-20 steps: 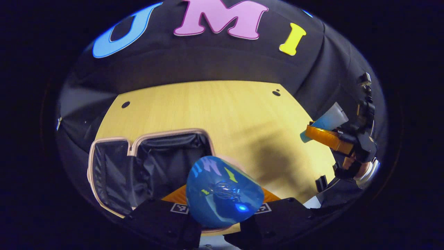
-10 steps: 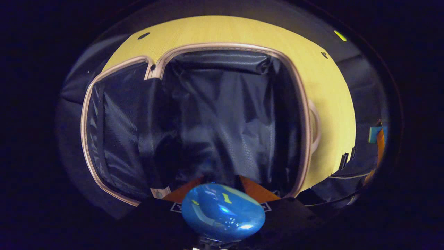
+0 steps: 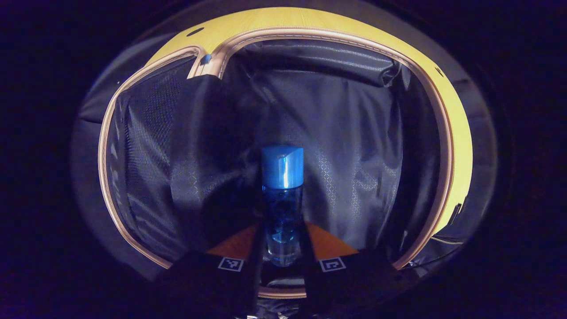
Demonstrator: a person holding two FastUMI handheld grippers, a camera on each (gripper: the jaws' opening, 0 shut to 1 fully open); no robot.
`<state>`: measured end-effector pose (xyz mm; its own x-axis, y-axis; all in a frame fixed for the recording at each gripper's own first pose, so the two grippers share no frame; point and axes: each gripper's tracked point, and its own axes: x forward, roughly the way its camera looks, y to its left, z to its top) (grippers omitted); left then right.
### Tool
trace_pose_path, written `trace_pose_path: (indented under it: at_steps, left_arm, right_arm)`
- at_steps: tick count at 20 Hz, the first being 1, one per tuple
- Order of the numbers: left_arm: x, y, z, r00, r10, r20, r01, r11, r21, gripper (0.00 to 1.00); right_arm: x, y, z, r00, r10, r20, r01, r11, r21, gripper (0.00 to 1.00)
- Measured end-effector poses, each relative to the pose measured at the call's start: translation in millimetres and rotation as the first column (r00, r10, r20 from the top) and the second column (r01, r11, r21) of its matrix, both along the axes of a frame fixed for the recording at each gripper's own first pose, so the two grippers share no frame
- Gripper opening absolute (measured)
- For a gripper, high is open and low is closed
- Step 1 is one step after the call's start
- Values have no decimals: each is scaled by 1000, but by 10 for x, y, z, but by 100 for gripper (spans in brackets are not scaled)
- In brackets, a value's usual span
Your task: First open the suitcase, pack the skin care products into it, and then close the suitcase.
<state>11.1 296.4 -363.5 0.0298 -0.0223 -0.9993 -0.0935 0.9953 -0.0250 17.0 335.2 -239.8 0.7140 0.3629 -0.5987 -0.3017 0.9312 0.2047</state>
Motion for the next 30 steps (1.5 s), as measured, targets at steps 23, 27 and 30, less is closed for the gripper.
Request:
trace_pose_path:
  at_steps: [23, 27, 30]
  left_arm:
    - [-1638, 1857, 933, 760, 459, 461, -399, 888, -228, 92]
    - [-1701, 2065, 885, 728, 513, 455, -436, 859, -269, 92]
    - [-1610, 2206, 895, 694, 565, 446, -468, 825, -317, 92]
  right_arm:
    - [-626, 1583, -1775, 455, -127, -882, -73, 981, -179, 28]
    - [-619, 1597, -1850, 461, -144, -876, -86, 975, -206, 39]
    - [-633, 1642, -1781, 475, -125, -871, -66, 982, -177, 51]
